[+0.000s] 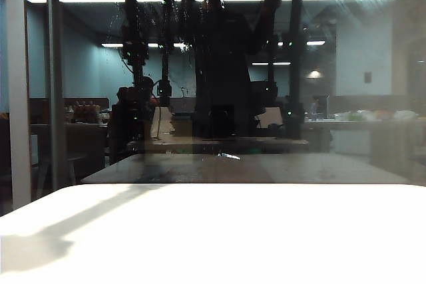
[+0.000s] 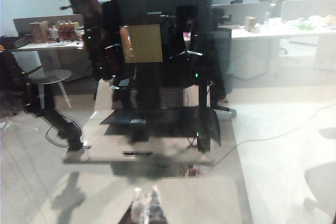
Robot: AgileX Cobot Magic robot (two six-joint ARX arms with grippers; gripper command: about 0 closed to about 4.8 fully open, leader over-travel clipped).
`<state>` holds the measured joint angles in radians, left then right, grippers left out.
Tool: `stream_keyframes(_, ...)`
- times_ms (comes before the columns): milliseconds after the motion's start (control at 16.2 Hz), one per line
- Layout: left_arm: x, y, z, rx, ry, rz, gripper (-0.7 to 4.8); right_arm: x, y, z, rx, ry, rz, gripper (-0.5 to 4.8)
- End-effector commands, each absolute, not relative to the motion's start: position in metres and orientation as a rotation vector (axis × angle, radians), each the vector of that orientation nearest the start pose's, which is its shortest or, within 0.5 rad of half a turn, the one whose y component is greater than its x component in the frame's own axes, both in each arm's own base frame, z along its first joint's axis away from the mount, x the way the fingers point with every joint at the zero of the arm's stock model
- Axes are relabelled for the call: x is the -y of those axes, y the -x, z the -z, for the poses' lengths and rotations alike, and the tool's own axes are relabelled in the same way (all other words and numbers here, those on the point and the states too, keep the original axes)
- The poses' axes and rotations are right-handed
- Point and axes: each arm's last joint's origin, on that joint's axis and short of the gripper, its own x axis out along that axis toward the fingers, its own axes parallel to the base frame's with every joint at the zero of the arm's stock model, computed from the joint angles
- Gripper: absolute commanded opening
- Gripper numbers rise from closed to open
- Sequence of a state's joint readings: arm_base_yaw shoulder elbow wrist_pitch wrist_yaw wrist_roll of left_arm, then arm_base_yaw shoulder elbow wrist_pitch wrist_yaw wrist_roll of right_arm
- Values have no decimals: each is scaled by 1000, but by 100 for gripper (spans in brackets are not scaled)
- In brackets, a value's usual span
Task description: Reach upward to find where there is water on the glass, pick up the sponge from the table, dry the water, and finally place the sponge back on the table.
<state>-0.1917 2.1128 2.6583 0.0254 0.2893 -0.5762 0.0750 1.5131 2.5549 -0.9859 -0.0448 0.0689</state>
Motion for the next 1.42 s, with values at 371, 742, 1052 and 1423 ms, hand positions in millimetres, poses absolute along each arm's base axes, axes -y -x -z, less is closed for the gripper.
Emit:
stream_keyframes(371, 203, -427, -499, 170, 535, 831, -6, -14, -174, -614, 54, -67, -121, -5)
stream_keyframes(742, 216, -430, -488, 127, 469, 860, -6, -15, -176, -613, 49, -67, -121, -5)
stream_keyframes(1052, 140, -424, -533, 295, 491, 747, -6, -15, -176, -613, 49, -67, -121, -5)
stream_keyframes(1423, 53, -407, -567, 418, 470, 572, -6, -15, -176, -613, 49, -67, -121, -6)
